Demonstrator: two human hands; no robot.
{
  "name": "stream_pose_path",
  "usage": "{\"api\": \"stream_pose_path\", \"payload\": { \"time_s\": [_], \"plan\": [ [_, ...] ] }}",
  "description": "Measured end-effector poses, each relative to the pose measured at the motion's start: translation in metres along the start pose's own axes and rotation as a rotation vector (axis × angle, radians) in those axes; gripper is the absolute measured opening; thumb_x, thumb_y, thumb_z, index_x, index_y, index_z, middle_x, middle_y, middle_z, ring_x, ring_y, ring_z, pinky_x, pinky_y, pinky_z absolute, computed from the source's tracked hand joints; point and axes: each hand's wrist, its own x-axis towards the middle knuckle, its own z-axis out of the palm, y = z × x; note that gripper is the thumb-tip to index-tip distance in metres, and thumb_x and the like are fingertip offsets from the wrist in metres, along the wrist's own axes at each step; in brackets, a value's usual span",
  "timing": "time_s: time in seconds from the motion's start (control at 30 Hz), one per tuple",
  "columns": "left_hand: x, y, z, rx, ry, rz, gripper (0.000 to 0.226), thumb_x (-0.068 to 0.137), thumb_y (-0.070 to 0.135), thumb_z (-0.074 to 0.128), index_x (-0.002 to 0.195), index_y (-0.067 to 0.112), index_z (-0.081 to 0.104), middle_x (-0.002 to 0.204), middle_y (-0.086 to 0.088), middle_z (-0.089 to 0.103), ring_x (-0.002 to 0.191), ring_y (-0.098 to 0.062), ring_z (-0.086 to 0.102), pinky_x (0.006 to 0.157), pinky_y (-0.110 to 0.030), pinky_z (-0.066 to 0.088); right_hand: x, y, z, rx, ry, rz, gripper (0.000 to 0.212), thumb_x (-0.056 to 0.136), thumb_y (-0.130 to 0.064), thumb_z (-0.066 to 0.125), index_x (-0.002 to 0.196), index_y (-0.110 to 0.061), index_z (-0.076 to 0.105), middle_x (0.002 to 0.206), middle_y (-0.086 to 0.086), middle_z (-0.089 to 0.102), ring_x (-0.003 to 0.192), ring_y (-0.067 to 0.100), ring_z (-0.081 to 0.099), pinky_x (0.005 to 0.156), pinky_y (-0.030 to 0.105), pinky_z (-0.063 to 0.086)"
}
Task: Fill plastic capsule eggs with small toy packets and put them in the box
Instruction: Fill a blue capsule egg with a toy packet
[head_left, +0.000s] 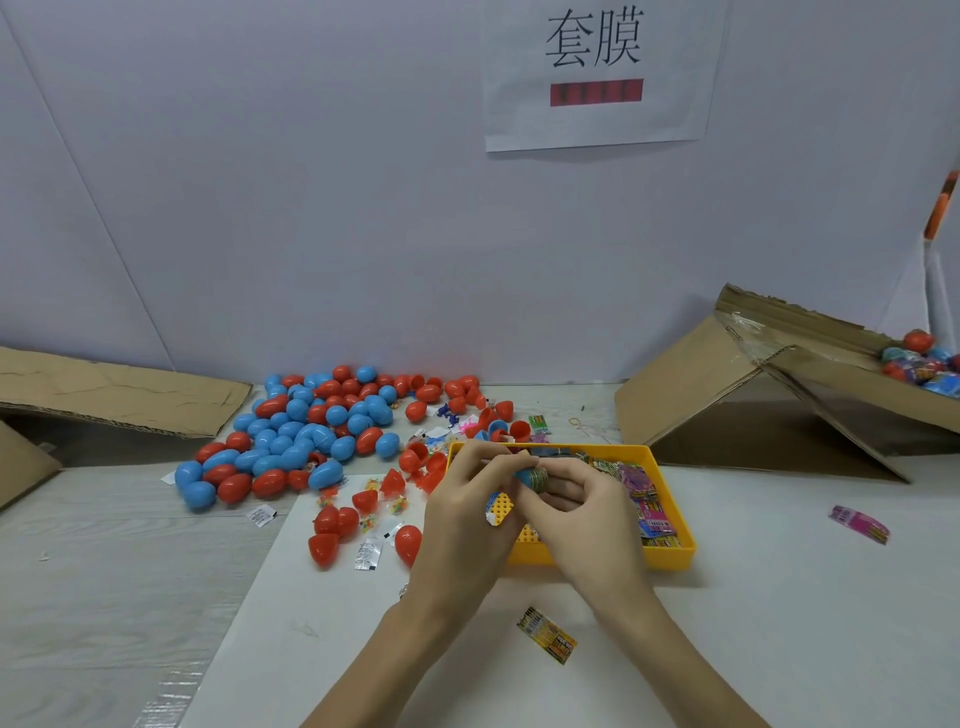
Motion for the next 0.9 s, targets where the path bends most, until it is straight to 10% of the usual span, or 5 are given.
{"api": "stream_pose_path", "payload": {
  "time_s": [0.27, 0.43, 0.7, 0.9],
  "plan": [
    [-0.001, -0.003, 0.002, 0.075, -0.027, 0.027, 0.05, 0.068, -0.002, 0.09, 0.113, 0.012, 0.073, 0.112, -0.004, 0.064, 0.103, -0.005, 0.057, 0.087, -0.003, 0.046, -0.002, -0.004, -0.005, -0.108, -0.147, -0.073, 0.027, 0.088, -0.033, 0.081, 0.11, -0.044, 0.069, 0.098, -0.019, 0.074, 0.096, -0.003, 0.069, 0.077, 0.015, 0.058],
    [0.003, -0.01, -0.004, 0.109, -0.124, 0.028, 0.052, 0.084, 0.028, 0.083, 0.131, 0.02, 0.062, 0.123, 0.0, 0.059, 0.109, -0.012, 0.06, 0.088, -0.016, 0.053, 0.015, -0.005, -0.022, -0.05, -0.17, 0.043, 0.039, 0.095, -0.028, 0.075, 0.132, -0.022, 0.068, 0.107, -0.006, 0.075, 0.098, 0.009, 0.073, 0.083, 0.027, 0.062],
    [0.004, -0.043, -0.011, 0.323, -0.149, -0.032, 0.031, 0.088, 0.03, 0.079, 0.115, 0.018, 0.069, 0.114, 0.004, 0.061, 0.105, -0.016, 0.058, 0.08, -0.021, 0.049, 0.111, -0.056, -0.101, 1.125, 0.156, 0.132, 0.054, 0.098, -0.028, 0.06, 0.144, -0.002, 0.051, 0.129, 0.016, 0.068, 0.113, 0.022, 0.07, 0.097, 0.031, 0.057],
    [0.003, -0.049, -0.01, 0.305, -0.157, -0.125, 0.026, 0.089, 0.038, 0.077, 0.109, 0.024, 0.07, 0.11, 0.01, 0.057, 0.105, -0.01, 0.051, 0.084, -0.022, 0.047, 0.089, -0.011, -0.072, 0.715, -0.024, 0.29, 0.029, 0.102, -0.013, 0.058, 0.126, 0.002, 0.064, 0.123, 0.022, 0.072, 0.107, 0.027, 0.074, 0.083, 0.03, 0.06]
  ]
}}
